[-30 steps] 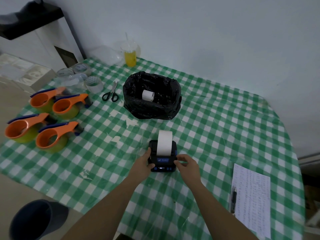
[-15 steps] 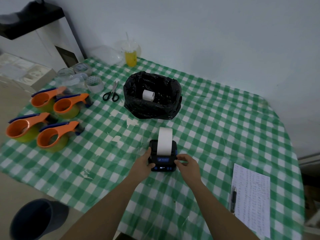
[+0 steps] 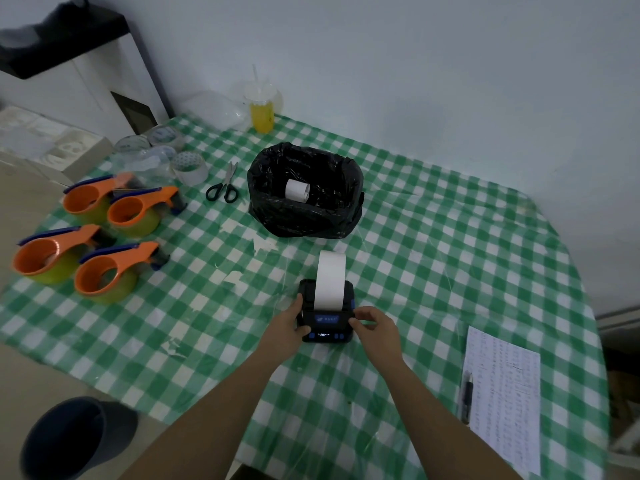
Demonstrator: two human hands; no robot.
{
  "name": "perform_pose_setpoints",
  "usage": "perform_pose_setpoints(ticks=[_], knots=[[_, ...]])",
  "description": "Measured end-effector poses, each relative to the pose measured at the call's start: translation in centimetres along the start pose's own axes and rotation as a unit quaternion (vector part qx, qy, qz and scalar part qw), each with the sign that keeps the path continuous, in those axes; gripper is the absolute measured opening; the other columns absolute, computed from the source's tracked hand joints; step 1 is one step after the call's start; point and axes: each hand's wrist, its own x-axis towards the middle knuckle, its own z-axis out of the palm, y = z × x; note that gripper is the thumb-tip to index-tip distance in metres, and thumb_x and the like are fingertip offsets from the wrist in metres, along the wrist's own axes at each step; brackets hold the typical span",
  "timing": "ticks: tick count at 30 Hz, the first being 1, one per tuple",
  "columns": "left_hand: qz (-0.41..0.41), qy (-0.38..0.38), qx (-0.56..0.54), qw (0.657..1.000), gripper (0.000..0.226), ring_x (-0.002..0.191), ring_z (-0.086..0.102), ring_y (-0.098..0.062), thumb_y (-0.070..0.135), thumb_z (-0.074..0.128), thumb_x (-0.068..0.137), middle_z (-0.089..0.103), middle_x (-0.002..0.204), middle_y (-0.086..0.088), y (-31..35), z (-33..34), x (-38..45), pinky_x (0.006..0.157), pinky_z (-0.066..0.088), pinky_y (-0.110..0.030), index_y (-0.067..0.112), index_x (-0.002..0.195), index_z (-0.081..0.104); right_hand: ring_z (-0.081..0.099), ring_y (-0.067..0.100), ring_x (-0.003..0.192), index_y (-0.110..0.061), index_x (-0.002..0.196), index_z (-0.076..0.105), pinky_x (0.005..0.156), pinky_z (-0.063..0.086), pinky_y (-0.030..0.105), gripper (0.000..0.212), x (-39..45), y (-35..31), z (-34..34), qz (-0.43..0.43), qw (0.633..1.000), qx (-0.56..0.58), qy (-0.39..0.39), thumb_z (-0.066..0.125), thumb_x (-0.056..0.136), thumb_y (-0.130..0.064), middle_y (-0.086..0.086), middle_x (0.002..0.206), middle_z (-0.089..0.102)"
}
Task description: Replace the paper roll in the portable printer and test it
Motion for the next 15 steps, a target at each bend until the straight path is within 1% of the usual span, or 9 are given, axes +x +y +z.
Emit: perform_pose_setpoints(ticks=[5, 8, 10, 12, 13, 15], knots=[[-0.008, -0.006, -0.005, 1.000, 0.071, 0.134, 0.039, -0.024, 0.006, 0.053, 0.090, 0.036, 0.150, -0.009, 0.0, -0.2, 0.1, 0.109, 0.033, -0.031, 0.017, 0.146, 0.010, 0.055, 0.002, 0.069, -0.011, 0.101, 0.066, 0.060, 0.040, 0.011, 0.017, 0.2, 0.0, -0.1, 0.001, 1.000, -0.013, -0.001, 0.065, 0.084, -0.015, -0.004, 0.092, 0.063], [-0.018, -0.005, -0.028, 0.999, 0.072, 0.136, 0.038, -0.024, 0.004, 0.055, 0.088, 0.036, 0.150, -0.010, 0.5, -0.4, -0.2, 0.109, 0.033, -0.031, 0.016, 0.146, 0.014, 0.057, 0.008, 0.074, -0.010, 0.101, 0.065, 0.061, 0.039, 0.010, 0.018, 0.3, -0.5, -0.2, -0.002, 1.000, -0.018, -0.004, 0.064, 0.085, -0.016, -0.003, 0.093, 0.063], [-0.021, -0.005, -0.033, 0.999, 0.072, 0.135, 0.039, -0.024, 0.002, 0.058, 0.086, 0.038, 0.149, -0.010, 0.8, -0.6, -0.2, 0.107, 0.035, -0.030, 0.013, 0.145, 0.019, 0.059, 0.013, 0.082, -0.011, 0.100, 0.065, 0.066, 0.042, 0.015, 0.016, 0.5, -0.5, -0.3, -0.002, 1.000, -0.022, -0.014, 0.064, 0.085, -0.017, 0.000, 0.095, 0.065], [-0.019, -0.004, -0.030, 0.999, 0.070, 0.132, 0.041, -0.026, 0.001, 0.060, 0.083, 0.041, 0.146, -0.012, 1.4, -1.0, -0.3, 0.100, 0.037, -0.028, 0.011, 0.143, 0.025, 0.062, 0.018, 0.088, -0.011, 0.098, 0.065, 0.075, 0.047, 0.025, 0.016, 0.7, -0.8, -0.3, 0.006, 1.000, -0.018, -0.018, 0.064, 0.085, -0.019, 0.001, 0.093, 0.066], [-0.014, -0.010, -0.033, 0.999, 0.068, 0.131, 0.042, -0.027, 0.001, 0.060, 0.083, 0.041, 0.145, -0.013, 1.7, -1.1, -0.2, 0.098, 0.037, -0.029, 0.011, 0.141, 0.026, 0.062, 0.019, 0.090, -0.011, 0.098, 0.066, 0.078, 0.047, 0.028, 0.016, 0.8, -1.0, -0.4, 0.002, 1.000, -0.015, -0.015, 0.064, 0.085, -0.020, 0.001, 0.093, 0.065], [-0.026, -0.002, -0.038, 0.999, 0.066, 0.131, 0.041, -0.030, 0.006, 0.061, 0.084, 0.039, 0.146, -0.016, 2.6, -1.5, -0.6, 0.102, 0.038, -0.035, 0.010, 0.140, 0.026, 0.060, 0.016, 0.090, -0.010, 0.101, 0.066, 0.078, 0.043, 0.026, 0.019, 0.6, -2.1, -0.8, 0.000, 1.000, 0.008, 0.014, 0.062, 0.086, -0.022, 0.002, 0.099, 0.067]])
